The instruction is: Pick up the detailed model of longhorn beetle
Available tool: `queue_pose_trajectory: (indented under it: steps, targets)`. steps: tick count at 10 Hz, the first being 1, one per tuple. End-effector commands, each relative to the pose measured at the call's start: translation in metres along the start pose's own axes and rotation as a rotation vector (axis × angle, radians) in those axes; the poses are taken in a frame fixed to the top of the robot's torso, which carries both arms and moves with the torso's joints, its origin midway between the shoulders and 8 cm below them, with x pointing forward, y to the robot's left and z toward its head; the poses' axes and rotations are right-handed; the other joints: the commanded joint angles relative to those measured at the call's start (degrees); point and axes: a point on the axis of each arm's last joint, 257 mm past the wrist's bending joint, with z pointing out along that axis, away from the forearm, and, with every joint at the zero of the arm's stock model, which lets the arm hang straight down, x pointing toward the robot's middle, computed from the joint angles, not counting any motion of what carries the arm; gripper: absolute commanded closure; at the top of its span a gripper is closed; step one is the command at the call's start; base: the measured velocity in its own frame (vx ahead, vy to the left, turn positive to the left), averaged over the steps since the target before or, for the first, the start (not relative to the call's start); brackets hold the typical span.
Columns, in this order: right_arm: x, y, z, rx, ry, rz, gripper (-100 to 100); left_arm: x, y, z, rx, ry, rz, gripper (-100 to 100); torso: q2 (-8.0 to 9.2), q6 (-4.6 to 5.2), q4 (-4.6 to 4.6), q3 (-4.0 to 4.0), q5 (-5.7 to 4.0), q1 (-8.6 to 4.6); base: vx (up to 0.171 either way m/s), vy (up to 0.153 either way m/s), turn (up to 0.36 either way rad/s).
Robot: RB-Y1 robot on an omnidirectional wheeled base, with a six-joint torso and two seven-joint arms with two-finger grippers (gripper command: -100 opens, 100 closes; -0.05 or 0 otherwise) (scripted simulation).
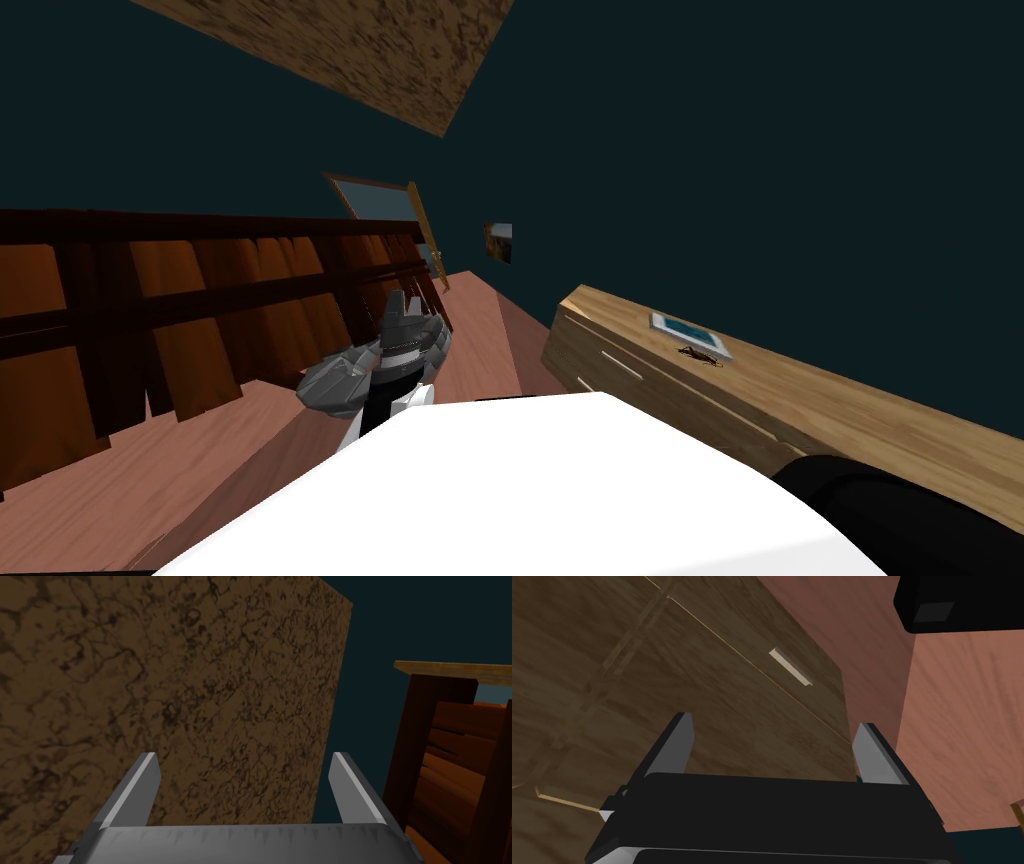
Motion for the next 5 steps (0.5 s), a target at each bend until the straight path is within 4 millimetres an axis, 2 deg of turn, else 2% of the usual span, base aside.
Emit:
queue_pose_trajectory:
  steps: [1,2,3,4,5]
  targets:
    - [0.008,-0.026,-0.017,0.045,0.059,-0.075,-100,0.000,0.000,0.000,0.000,0.000,0.000,0,0.00,0.00,0.00,0.00,0.00,0.00,0.125,0.021,0.052]
    - [0.015,-0.045,-0.031,0.075,0.102,-0.124,-100,0.000,0.000,0.000,0.000,0.000,0.000,0,-0.05,-0.02,-0.01,-0.03,0.00,0.01,0.148,0.001,0.083]
    - [0.009,-0.048,-0.033,0.079,0.101,-0.136,-100,0.000,0.000,0.000,0.000,0.000,0.000,0,-0.12,-0.02,-0.02,-0.07,-0.03,-0.07,0.104,-0.011,0.025]
    - [0.014,-0.066,-0.048,0.107,0.142,-0.186,-100,0.000,0.000,0.000,0.000,0.000,0.000,0,-0.02,0.00,-0.01,-0.02,-0.02,-0.08,0.127,-0.028,0.035]
    - [0.008,-0.071,-0.051,0.113,0.145,-0.201,-100,0.000,0.000,0.000,0.000,0.000,0.000,0,-0.07,-0.02,-0.01,-0.04,-0.03,-0.15,0.115,-0.035,0.031]
